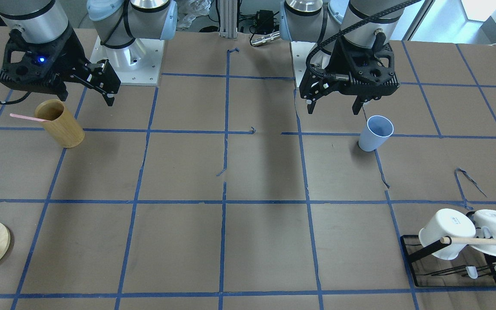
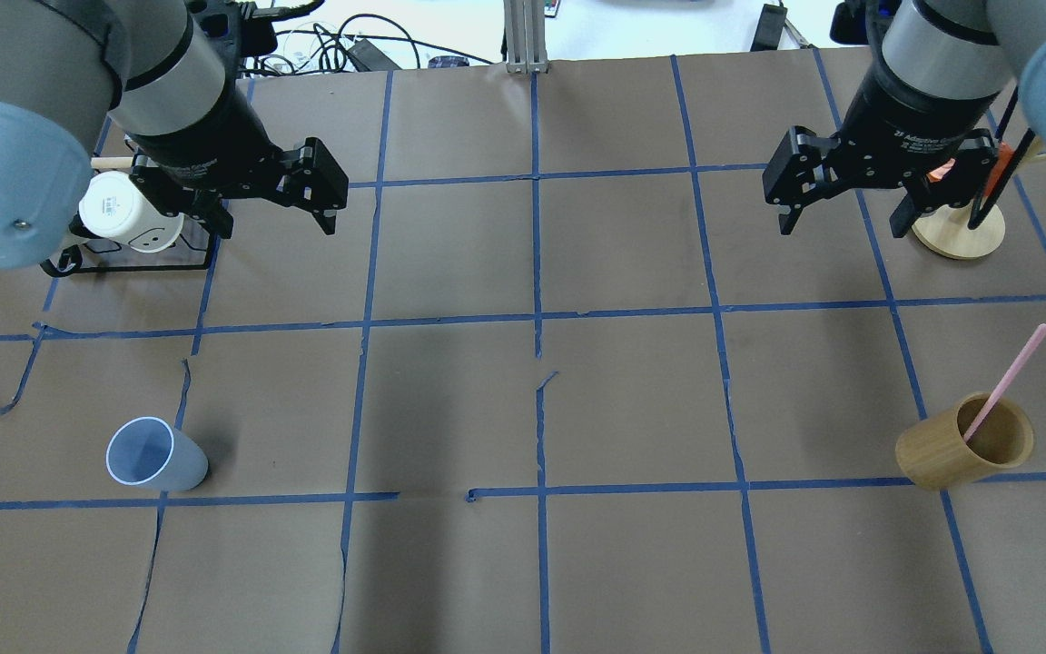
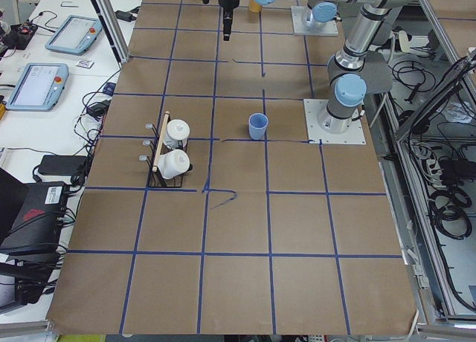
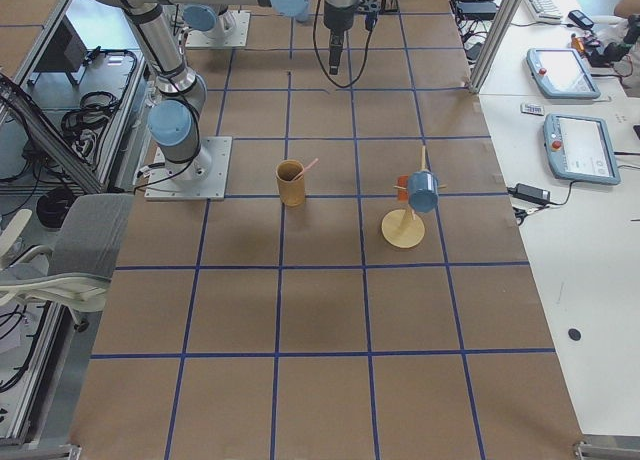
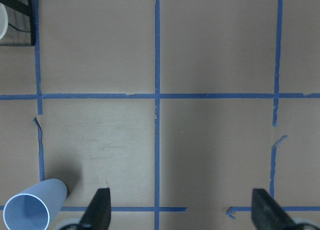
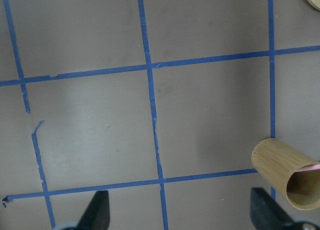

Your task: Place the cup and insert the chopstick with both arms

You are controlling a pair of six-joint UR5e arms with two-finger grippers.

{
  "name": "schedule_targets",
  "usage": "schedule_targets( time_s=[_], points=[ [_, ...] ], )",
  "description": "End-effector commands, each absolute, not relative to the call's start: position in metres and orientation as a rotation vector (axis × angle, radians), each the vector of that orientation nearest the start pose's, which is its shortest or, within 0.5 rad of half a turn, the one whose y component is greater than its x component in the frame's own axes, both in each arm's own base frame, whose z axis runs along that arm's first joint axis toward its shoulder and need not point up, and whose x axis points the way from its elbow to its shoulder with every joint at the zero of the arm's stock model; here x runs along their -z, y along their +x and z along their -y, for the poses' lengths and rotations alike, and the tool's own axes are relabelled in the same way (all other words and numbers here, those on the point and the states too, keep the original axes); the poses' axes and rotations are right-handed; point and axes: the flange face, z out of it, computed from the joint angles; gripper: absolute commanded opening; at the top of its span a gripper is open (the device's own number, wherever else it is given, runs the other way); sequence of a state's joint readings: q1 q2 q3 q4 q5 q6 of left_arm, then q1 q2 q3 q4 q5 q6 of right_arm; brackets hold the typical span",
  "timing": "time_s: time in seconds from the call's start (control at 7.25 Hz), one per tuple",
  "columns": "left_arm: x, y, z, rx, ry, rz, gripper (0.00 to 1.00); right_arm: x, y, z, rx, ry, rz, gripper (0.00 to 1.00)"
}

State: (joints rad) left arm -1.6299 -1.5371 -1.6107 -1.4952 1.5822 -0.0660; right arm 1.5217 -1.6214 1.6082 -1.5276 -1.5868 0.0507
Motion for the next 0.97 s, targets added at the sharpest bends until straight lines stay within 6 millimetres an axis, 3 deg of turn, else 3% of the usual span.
schedule_targets(
  time_s=[0.0,0.83],
  points=[
    [-0.4941,-0.1598,0.4737,0.109,-0.013,-3.13,1.0,-0.4892,0.1099,0.4732,-0.048,0.161,-3.14,1.0],
    [-0.4966,-0.1597,0.4713,0.112,-0.013,-3.13,1.0,-0.4903,0.109,0.4725,-0.048,0.169,-3.149,1.0]
  ],
)
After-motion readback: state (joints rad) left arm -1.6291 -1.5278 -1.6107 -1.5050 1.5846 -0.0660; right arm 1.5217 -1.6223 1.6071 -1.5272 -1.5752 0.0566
